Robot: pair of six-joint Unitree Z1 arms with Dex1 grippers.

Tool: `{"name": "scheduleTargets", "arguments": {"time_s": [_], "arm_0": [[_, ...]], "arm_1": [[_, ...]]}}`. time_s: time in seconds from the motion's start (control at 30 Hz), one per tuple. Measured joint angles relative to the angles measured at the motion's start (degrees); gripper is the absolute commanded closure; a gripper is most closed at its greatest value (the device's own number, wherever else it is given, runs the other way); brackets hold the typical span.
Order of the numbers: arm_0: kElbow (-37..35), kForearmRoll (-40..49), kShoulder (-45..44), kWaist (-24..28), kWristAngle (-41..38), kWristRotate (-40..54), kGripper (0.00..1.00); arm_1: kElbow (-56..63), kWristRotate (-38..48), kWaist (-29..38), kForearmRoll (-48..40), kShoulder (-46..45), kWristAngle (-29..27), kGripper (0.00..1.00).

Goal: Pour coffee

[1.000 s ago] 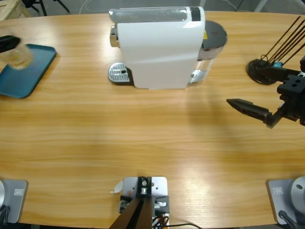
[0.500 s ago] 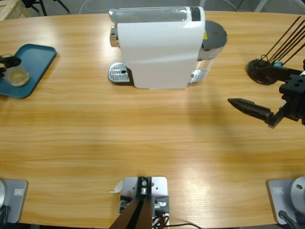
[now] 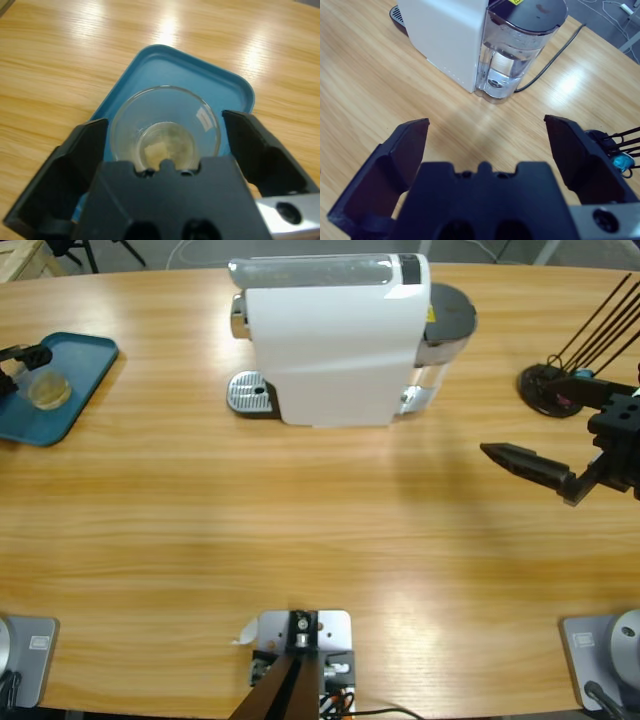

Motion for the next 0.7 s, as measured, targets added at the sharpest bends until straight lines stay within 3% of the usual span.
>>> {"name": "scheduleTargets", "arguments": {"time_s": [0.1, 0.17, 0.3, 0.4, 0.53, 0.7], "arm_0": [[1.63, 1.19, -5.48, 0.0, -1.58, 0.0, 0.004], [1.32, 7.16, -13.47, -0.03, -3.35, 0.0, 0.004], [-6.02, 29.83, -32.93, -3.37, -6.19, 0.54, 0.005], [-13.77, 44.53, -42.17, -8.0, -10.69, 4.63, 0.004], [-15.25, 53.21, -46.17, -15.45, -16.16, 8.12, 0.018], [-12.79, 53.35, -46.11, -23.99, -21.34, 8.27, 0.023]], "arm_1": [[0.0, 0.04, 0.0, 0.0, 0.0, 0.0, 0.0], [0.01, 0.05, 0.0, 0.0, 0.0, 0.0, 0.0], [0.01, 0.06, 0.0, 0.0, 0.0, 0.0, 0.0], [0.01, 0.06, 0.0, 0.0, 0.0, 0.0, 0.0], [0.01, 0.06, 0.0, 0.0, 0.03, 0.0, 0.0], [0.01, 0.12, 0.0, 0.0, 0.04, 0.0, 0.0]]}}
